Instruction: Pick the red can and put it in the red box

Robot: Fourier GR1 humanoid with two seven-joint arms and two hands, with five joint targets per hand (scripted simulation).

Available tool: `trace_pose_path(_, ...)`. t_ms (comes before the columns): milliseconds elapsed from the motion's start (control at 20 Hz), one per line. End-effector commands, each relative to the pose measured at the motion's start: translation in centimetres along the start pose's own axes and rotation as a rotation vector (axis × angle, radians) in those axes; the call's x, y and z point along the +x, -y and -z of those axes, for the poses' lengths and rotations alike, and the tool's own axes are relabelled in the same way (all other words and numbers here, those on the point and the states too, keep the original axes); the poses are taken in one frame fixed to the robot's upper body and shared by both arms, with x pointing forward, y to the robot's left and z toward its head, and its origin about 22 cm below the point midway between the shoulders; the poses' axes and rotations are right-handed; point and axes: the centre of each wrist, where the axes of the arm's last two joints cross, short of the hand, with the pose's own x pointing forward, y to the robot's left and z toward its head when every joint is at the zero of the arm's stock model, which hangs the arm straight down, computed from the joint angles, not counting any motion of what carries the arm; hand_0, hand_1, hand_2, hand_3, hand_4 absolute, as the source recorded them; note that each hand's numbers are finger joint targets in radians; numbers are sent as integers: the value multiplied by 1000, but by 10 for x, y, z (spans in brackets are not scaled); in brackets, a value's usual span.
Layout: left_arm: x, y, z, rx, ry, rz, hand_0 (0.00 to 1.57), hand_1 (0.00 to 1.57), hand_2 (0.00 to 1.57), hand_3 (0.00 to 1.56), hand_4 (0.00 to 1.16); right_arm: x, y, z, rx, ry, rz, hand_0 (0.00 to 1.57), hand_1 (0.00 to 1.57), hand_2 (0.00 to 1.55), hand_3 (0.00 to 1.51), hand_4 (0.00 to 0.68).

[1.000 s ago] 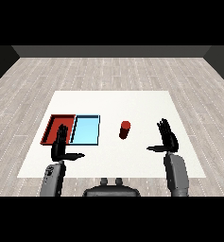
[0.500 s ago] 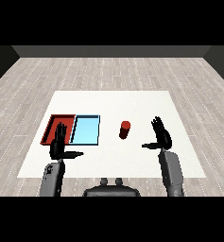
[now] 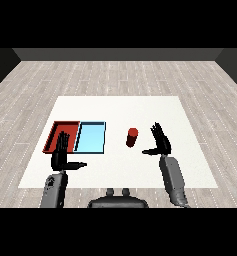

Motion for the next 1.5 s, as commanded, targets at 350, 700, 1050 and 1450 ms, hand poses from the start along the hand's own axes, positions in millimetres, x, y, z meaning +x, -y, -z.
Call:
trace_pose_path(350, -17, -1, 15, 14, -1, -20, 0, 0, 0, 0, 0, -39, -15, 3, -4, -27, -3, 0, 0, 0, 0, 0)
trace_pose_path(700, -4, 3, -9, 14, -16, -34, 0, 0, 0, 0, 0, -50, -15, 6, 17, -45, 18, 0, 0, 0, 0, 0)
trace_pose_path(1050, -3, -2, 1, 21, -7, -24, 0, 0, 0, 0, 0, -65, -52, 23, 15, -59, 32, 0, 0, 0, 0, 0)
trace_pose_path(1450, 11, -8, 19, 17, 11, -24, 0, 0, 0, 0, 0, -56, -50, 41, 0, -70, 88, 0, 0, 0, 0, 0)
